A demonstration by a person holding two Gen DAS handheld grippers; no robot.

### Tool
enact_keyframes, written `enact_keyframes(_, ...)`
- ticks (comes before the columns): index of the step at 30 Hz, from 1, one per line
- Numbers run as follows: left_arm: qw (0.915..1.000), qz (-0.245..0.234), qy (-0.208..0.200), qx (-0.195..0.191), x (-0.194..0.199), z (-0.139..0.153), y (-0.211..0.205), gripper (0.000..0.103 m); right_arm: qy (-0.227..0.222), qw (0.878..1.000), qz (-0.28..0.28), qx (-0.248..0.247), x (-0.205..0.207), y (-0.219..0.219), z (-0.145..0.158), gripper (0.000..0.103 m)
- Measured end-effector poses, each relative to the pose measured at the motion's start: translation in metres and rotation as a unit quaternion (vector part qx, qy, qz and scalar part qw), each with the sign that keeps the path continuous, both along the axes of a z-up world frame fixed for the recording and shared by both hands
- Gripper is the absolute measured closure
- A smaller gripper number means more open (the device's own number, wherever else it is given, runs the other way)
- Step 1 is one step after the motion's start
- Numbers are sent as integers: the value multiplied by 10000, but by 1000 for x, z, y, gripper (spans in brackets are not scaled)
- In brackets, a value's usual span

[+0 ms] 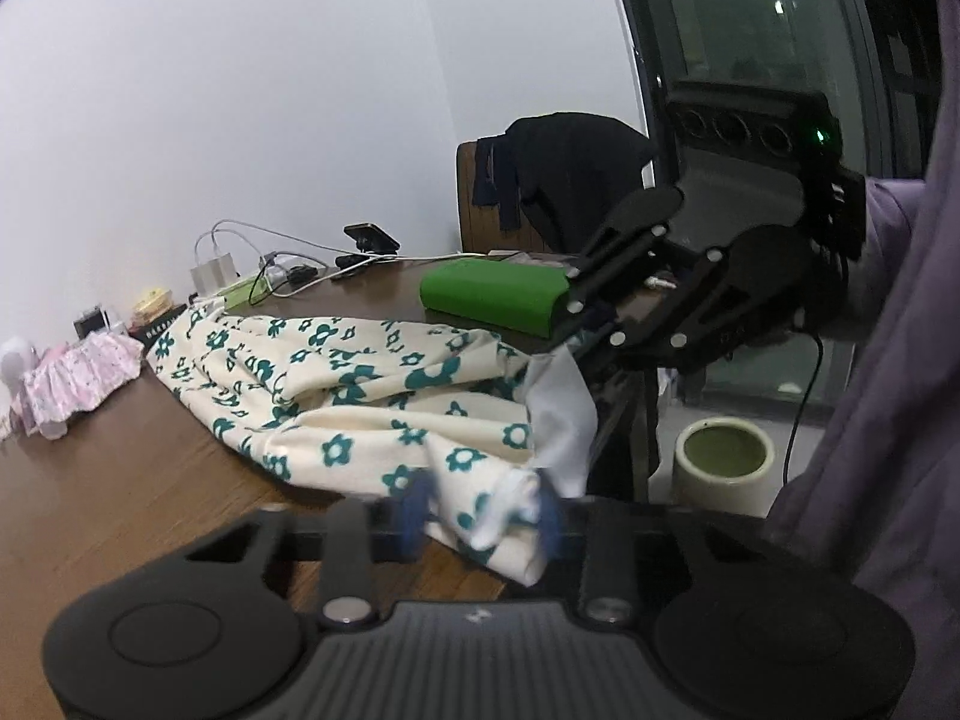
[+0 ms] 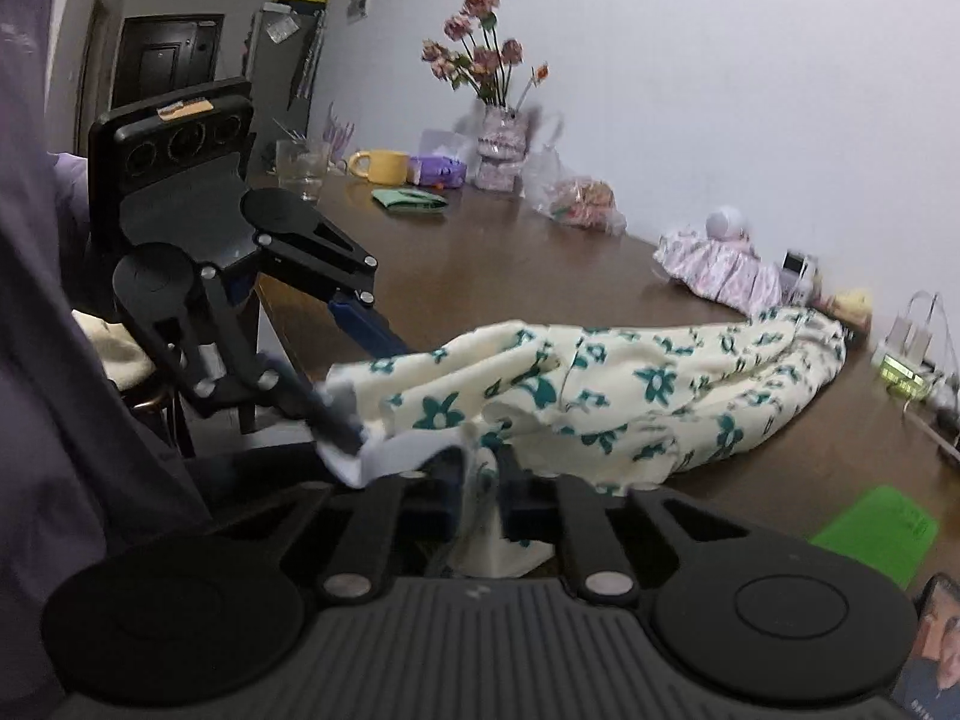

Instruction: Fold clothes

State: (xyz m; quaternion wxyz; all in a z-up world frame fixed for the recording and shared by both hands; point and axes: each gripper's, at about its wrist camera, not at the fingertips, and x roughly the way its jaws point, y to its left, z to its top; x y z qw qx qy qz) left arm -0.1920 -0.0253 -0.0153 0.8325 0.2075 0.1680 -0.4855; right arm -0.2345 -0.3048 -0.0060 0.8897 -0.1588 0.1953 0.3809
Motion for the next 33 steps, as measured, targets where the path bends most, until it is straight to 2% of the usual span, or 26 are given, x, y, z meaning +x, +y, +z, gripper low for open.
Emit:
enact_keyframes(1, 10000, -32, 19, 13, 0, 0, 1, 89, 54, 10000, -31, 33, -1, 0, 0, 98)
enact_keyframes(3, 9998, -158, 83, 46, -5, 4, 5, 92, 160, 9998, 6, 139, -5, -3, 4, 98)
enact_keyframes(7, 9985, -469, 275, -47, -22, 21, 17, 94, 496, 9973, 299, 454, -11, -13, 16, 99)
enact_keyframes(9, 9969, -630, 423, -210, -31, 35, 26, 94, 742, 9931, 604, 672, -16, -19, 27, 99)
enact_keyframes(12, 9923, -725, 698, -719, -23, 60, 43, 94, 1195, 9809, 1149, 1014, -14, -33, 47, 99)
enact_keyframes(15, 9898, -625, 712, -1064, 6, 78, 42, 94, 1473, 9714, 1088, 1511, 8, -47, 65, 99)
enact_keyframes(19, 9917, 222, 703, -1052, 75, 77, 8, 93, 1544, 9692, -179, 1910, 67, -51, 76, 98)
enact_keyframes(20, 9896, 467, 902, -1017, 97, 72, -3, 92, 1555, 9660, -507, 2001, 82, -52, 79, 98)
enact_keyframes(23, 9767, 1018, 1638, -943, 154, 50, -31, 91, 1309, 9583, -2038, 1519, 121, -33, 69, 97)
enact_keyframes(25, 9748, 1327, 1600, -810, 166, 41, -40, 82, 1043, 9461, -2805, 1238, 133, -17, 60, 93)
enact_keyframes(26, 9756, 1442, 1468, -771, 168, 40, -41, 78, 831, 9425, -3038, 1123, 133, -11, 61, 92)
enact_keyframes(27, 9767, 1530, 1285, -779, 166, 41, -39, 69, 602, 9388, -3238, 1011, 132, -7, 62, 80)
enact_keyframes(28, 9773, 1595, 1097, -862, 163, 44, -34, 60, 372, 9341, -3434, 898, 131, -2, 64, 60)
enact_keyframes(29, 9773, 1657, 935, -935, 159, 48, -27, 56, 142, 9287, -3594, 898, 126, 0, 68, 52)
enact_keyframes(30, 9769, 1719, 781, -1000, 154, 51, -19, 51, -87, 9225, -3734, 970, 117, -2, 74, 48)
enact_keyframes(32, 9758, 1811, 633, -1051, 145, 57, -7, 49, -292, 9193, -3738, 1196, 96, -5, 86, 48)
enact_keyframes(33, 9746, 1866, 665, -1044, 140, 59, -2, 47, -262, 9287, -3460, 1309, 83, -3, 87, 48)
